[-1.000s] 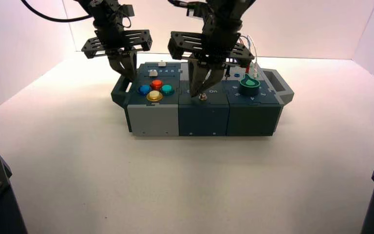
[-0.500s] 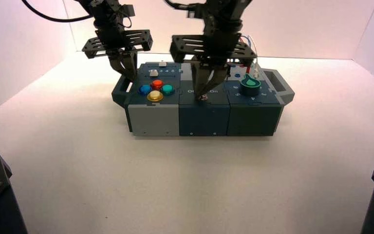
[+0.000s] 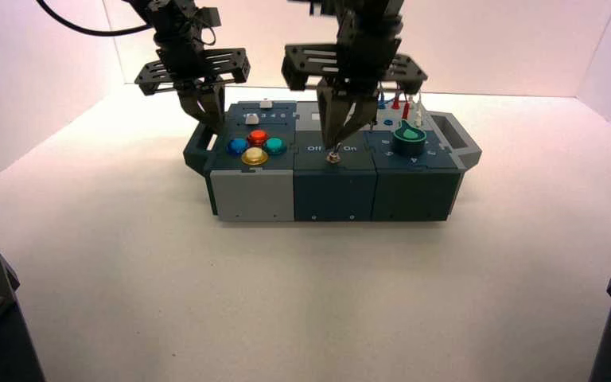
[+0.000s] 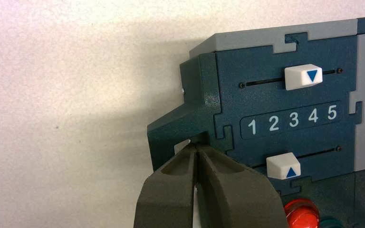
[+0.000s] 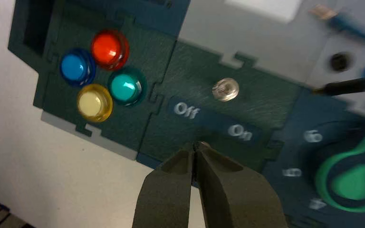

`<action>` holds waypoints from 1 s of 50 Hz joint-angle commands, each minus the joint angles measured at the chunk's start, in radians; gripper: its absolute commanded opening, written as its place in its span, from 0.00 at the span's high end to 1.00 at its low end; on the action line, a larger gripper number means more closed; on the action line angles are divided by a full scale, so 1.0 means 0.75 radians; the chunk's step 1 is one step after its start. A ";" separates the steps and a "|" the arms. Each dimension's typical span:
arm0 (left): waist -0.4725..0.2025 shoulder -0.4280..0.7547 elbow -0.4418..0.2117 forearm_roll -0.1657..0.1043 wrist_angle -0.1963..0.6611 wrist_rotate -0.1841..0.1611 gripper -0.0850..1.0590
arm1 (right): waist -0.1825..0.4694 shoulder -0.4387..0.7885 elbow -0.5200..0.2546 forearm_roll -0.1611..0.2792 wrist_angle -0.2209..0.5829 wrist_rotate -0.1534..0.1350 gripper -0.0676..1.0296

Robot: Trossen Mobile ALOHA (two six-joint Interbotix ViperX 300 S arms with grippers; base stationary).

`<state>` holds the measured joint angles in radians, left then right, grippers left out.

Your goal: Flip the bottom switch on with the right gripper.

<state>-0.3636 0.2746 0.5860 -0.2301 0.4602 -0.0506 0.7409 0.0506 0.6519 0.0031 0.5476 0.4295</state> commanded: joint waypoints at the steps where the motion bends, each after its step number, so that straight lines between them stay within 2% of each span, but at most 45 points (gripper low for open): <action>1: -0.016 0.006 0.008 0.016 0.016 0.020 0.95 | -0.008 -0.110 -0.039 -0.006 0.043 -0.006 0.96; 6: -0.016 -0.031 0.006 0.016 0.033 0.020 0.95 | -0.008 -0.162 -0.053 -0.006 0.104 -0.025 0.96; 17: -0.016 -0.129 -0.022 0.027 0.145 0.020 0.95 | -0.008 -0.231 -0.082 0.012 0.233 -0.117 0.96; 26: -0.014 -0.211 -0.078 0.045 0.250 0.039 0.95 | -0.012 -0.254 -0.100 0.078 0.307 -0.274 0.96; 33: -0.016 -0.272 -0.096 0.049 0.292 0.063 0.95 | -0.012 -0.254 -0.108 0.092 0.344 -0.337 0.96; 39: -0.014 -0.323 -0.090 0.051 0.303 0.094 0.95 | -0.012 -0.262 -0.100 0.090 0.376 -0.409 0.96; 42: -0.014 -0.344 -0.086 0.049 0.303 0.102 0.95 | -0.012 -0.270 -0.092 0.090 0.385 -0.468 0.96; 43: -0.014 -0.352 -0.084 0.049 0.303 0.102 0.95 | -0.014 -0.278 -0.084 0.092 0.387 -0.528 0.96; 50: -0.014 -0.366 -0.065 0.049 0.282 0.102 0.95 | -0.014 -0.282 -0.070 0.090 0.380 -0.644 0.96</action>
<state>-0.3712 0.0368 0.5415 -0.1948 0.6857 0.0230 0.7332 -0.1350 0.6075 0.0675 0.8376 -0.0169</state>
